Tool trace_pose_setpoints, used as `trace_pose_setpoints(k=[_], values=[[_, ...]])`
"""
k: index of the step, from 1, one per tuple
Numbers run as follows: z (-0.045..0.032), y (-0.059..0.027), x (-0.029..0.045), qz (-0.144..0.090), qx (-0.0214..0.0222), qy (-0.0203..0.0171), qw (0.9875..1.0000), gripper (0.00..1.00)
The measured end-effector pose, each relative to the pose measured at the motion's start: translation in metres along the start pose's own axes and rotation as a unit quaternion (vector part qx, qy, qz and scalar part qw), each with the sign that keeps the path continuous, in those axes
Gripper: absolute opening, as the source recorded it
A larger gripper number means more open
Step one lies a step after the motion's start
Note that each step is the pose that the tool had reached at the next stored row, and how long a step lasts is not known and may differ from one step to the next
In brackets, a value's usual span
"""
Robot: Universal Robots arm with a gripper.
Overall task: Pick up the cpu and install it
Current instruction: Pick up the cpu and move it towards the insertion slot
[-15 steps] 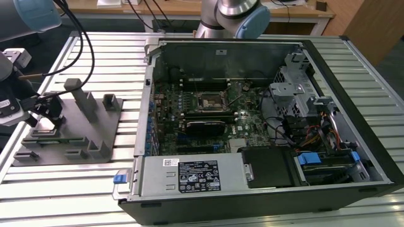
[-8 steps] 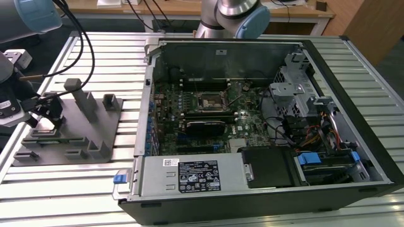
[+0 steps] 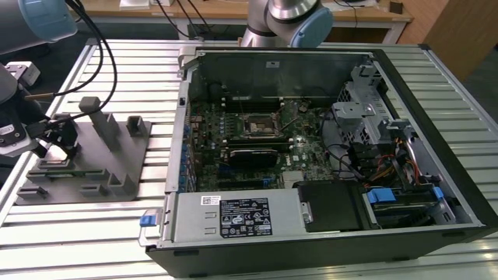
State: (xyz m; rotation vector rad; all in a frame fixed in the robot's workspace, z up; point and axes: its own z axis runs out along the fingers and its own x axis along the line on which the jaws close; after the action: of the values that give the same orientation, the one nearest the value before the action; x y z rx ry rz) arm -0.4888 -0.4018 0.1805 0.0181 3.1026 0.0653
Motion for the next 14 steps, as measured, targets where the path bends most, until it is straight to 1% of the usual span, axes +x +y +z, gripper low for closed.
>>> trace_pose_setpoints(k=[3,11,13,14], values=[[0.0002,0.0001,-0.0015,0.000,-0.0001,-0.0001,1.0000,0.65],[0.0002,0.0000,-0.0018,0.000,0.0000,0.0000,1.0000,0.65],[0.0002,0.0000,-0.0018,0.000,0.0000,-0.0001,1.0000,0.64],[0.0001,0.0000,-0.0018,0.000,0.0000,0.0000,1.0000,0.57]])
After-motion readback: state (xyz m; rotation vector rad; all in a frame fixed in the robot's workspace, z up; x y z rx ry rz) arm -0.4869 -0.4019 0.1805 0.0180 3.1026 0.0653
